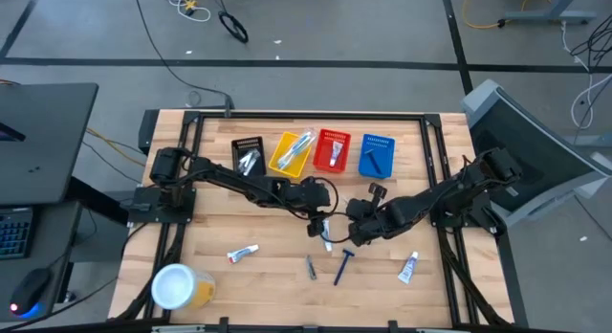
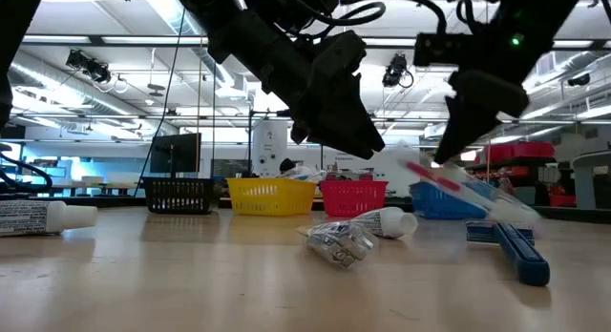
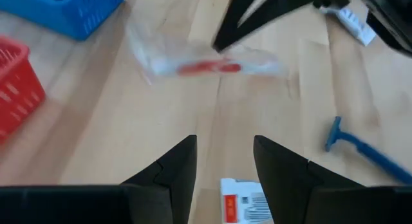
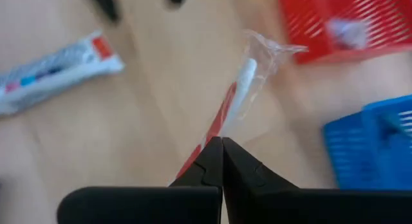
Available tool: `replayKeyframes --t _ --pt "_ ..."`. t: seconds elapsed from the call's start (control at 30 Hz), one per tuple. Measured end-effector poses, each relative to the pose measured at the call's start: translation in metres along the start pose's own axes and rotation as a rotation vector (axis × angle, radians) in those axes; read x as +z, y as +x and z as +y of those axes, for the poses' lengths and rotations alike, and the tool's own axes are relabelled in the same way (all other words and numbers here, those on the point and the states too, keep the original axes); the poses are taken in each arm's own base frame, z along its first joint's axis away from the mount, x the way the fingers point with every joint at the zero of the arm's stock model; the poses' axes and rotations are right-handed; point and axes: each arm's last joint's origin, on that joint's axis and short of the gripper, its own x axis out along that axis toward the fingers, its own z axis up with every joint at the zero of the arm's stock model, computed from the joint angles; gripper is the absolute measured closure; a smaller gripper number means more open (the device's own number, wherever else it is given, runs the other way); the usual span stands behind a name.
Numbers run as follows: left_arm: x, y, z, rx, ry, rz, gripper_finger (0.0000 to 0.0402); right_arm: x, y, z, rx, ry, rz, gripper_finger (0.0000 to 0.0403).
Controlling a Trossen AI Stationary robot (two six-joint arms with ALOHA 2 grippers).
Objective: Pick & Place Travel size toiletries
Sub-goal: Put the orange toothbrush into the yellow bin
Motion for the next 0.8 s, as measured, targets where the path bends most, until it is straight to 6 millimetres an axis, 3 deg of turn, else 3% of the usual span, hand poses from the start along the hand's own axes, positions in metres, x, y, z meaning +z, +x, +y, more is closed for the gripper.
replayKeyframes --t 0.23,0.4,0.6,0.8 --pt "-0.004 -0.001 -0.011 0.121 -0.203 -0.051 0.0240 0.021 -0.016 -0.002 -0.079 0.002 -0.097 0.0402" --pt "-0.006 -0.004 -0.021 0.217 -0.137 -0.099 0.0240 0.035 -0.026 -0.001 -0.104 0.005 -0.163 0.0403" --pt "-0.005 -0.008 -0.034 0.173 0.023 -0.115 0.0240 0.049 -0.043 -0.005 -0.088 -0.032 -0.203 0.0403" --pt "0.020 -0.047 -0.029 0.186 0.076 -0.139 0.0240 0.049 -0.077 -0.021 -0.042 0.011 -0.283 0.0403"
